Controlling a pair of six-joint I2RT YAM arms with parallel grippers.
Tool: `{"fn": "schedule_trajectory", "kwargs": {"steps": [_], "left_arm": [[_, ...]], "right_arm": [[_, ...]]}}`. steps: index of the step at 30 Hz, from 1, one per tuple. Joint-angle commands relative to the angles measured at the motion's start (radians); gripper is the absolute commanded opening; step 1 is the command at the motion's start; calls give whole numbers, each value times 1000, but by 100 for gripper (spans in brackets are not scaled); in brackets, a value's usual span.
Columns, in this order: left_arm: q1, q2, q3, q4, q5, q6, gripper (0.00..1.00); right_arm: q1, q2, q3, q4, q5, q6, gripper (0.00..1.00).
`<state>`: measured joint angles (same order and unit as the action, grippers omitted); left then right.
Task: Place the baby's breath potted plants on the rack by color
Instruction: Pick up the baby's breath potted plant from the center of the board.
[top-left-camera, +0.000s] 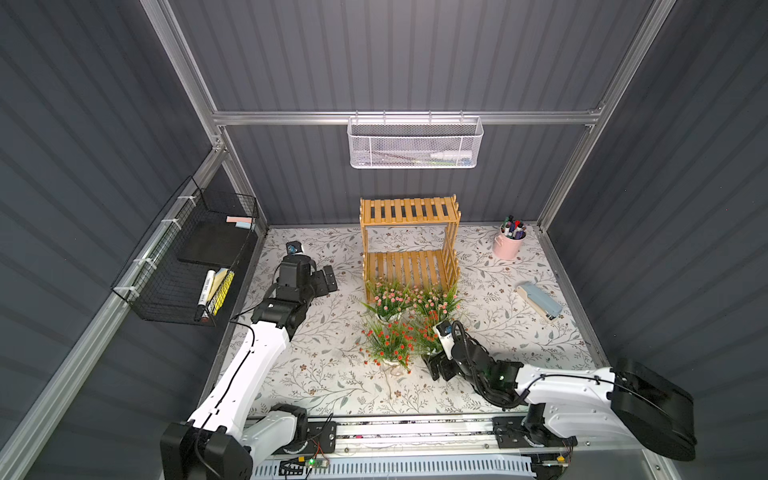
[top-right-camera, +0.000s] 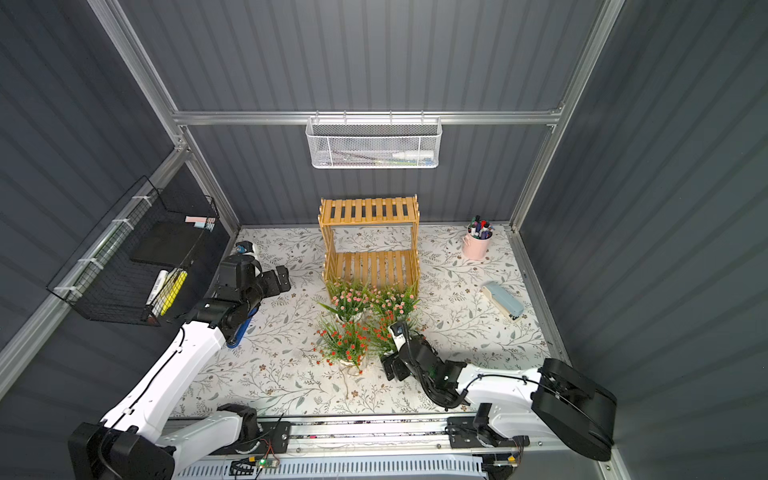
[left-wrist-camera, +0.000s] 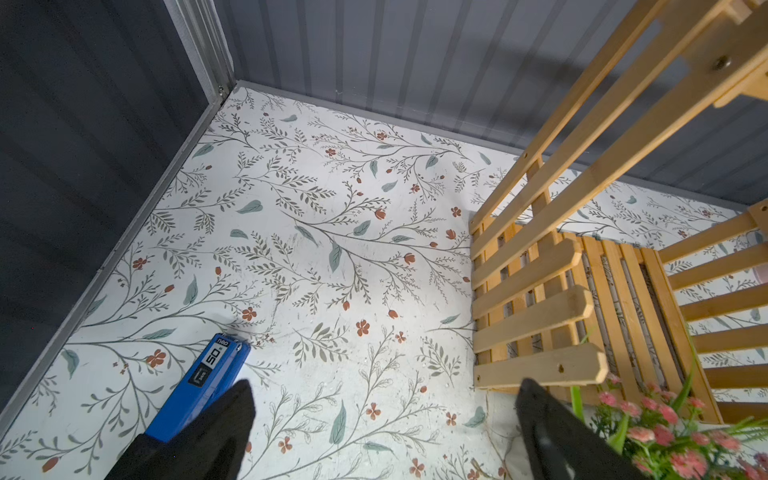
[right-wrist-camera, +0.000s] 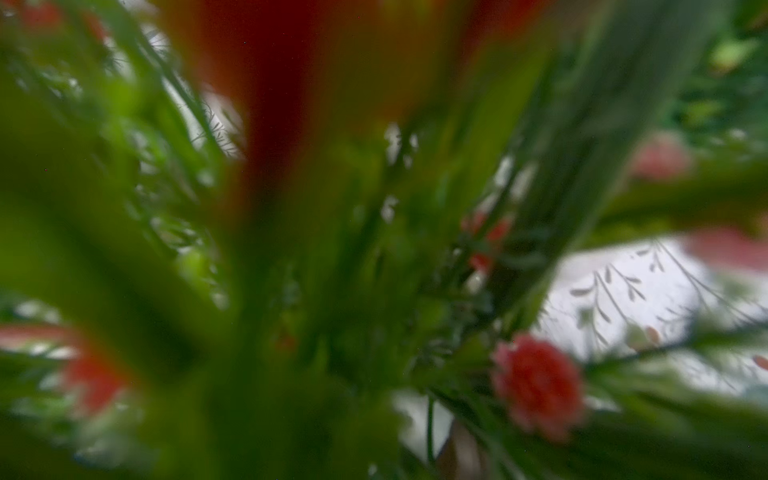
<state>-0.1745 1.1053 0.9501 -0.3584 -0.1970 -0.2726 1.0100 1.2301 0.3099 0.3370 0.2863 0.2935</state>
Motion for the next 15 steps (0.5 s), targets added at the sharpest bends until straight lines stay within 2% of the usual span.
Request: {"fn": "schedule_trajectory", "kwargs": {"steps": [1, 11, 15], "left_arm": [[-5, -1, 38, -25, -22, 22, 99], [-5, -5, 33, -37, -30, 33, 100], [-5, -14, 29, -37, -30, 35, 99]], "right_arm": [[-8, 56, 44, 15, -29, -24, 99], [-37, 75, 19, 94, -65, -52, 99], [-37, 60, 17, 74, -81, -58, 92]]}}
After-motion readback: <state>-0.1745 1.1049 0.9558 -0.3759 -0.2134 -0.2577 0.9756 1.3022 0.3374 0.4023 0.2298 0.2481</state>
